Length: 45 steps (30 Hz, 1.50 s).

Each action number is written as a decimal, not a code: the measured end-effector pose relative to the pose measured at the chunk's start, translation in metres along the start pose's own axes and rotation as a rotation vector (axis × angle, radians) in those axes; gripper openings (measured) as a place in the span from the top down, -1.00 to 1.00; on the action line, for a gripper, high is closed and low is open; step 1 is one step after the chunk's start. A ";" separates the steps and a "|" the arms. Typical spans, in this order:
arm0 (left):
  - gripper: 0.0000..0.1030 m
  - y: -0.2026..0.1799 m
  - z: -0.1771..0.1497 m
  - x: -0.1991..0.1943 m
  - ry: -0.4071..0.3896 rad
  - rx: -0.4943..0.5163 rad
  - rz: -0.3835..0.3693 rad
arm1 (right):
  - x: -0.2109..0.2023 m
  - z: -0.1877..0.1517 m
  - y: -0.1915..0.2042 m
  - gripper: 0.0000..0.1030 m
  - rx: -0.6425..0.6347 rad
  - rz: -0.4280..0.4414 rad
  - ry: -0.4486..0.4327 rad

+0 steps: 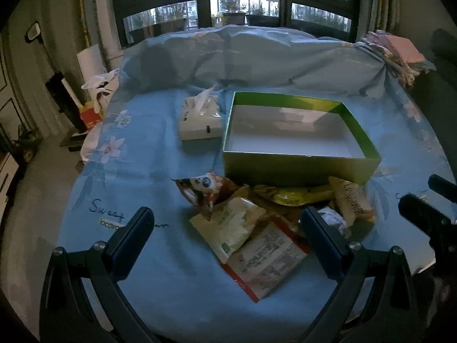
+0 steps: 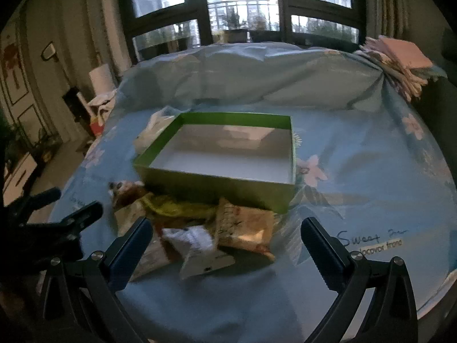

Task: Organize snacks
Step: 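Move both tools toward the snack pile in front of the green box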

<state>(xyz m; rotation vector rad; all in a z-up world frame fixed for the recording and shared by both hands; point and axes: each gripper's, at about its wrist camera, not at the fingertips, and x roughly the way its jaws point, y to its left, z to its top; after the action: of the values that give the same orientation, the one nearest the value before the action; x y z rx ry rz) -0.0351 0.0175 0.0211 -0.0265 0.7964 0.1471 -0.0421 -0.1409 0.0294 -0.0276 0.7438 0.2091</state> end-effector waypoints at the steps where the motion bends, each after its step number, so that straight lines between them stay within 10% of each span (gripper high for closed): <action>1: -0.99 0.001 -0.001 0.001 0.003 0.001 0.006 | 0.000 -0.003 0.003 -1.00 -0.010 -0.003 0.000; 45: -1.00 -0.009 -0.015 0.038 0.087 0.036 -0.011 | 0.034 -0.014 -0.005 -1.00 0.015 -0.009 0.118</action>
<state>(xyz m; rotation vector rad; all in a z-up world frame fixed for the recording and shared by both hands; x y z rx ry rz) -0.0177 0.0121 -0.0167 -0.0034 0.8851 0.1222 -0.0264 -0.1415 -0.0045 -0.0298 0.8626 0.1942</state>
